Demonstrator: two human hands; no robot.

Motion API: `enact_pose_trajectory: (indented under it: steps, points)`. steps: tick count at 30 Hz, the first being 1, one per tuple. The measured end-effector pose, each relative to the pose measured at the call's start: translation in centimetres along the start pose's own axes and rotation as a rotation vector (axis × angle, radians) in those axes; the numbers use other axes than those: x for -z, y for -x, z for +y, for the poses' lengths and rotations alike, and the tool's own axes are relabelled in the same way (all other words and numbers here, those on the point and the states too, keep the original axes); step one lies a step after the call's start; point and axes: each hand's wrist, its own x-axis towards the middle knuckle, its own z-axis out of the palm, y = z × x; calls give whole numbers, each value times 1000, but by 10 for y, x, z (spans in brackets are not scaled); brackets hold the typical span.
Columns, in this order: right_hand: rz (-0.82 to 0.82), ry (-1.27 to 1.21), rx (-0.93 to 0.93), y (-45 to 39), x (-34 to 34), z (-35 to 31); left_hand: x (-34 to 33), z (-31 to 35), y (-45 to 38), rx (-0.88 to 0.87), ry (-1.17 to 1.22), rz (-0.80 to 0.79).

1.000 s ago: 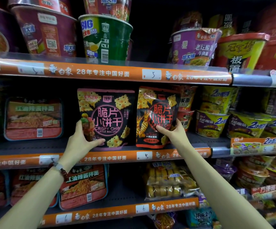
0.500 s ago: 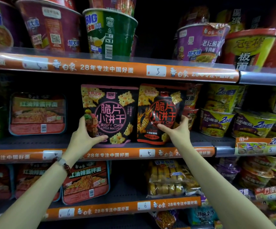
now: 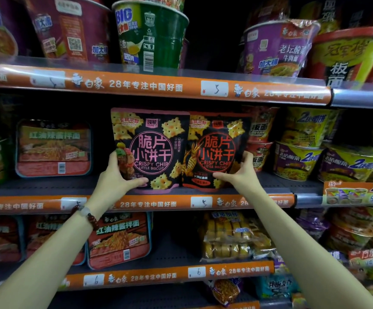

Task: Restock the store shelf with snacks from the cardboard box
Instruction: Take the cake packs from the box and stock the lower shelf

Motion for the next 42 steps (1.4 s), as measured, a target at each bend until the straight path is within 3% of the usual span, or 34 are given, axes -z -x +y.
enact_pose_trajectory:
  steps: [17,42]
  points:
    - [-150,17,32,-10,20,-1,15,-6,-11,76,-14,-11]
    - [-5,103,0,10,12,0,18,6,-1,40,1,-61]
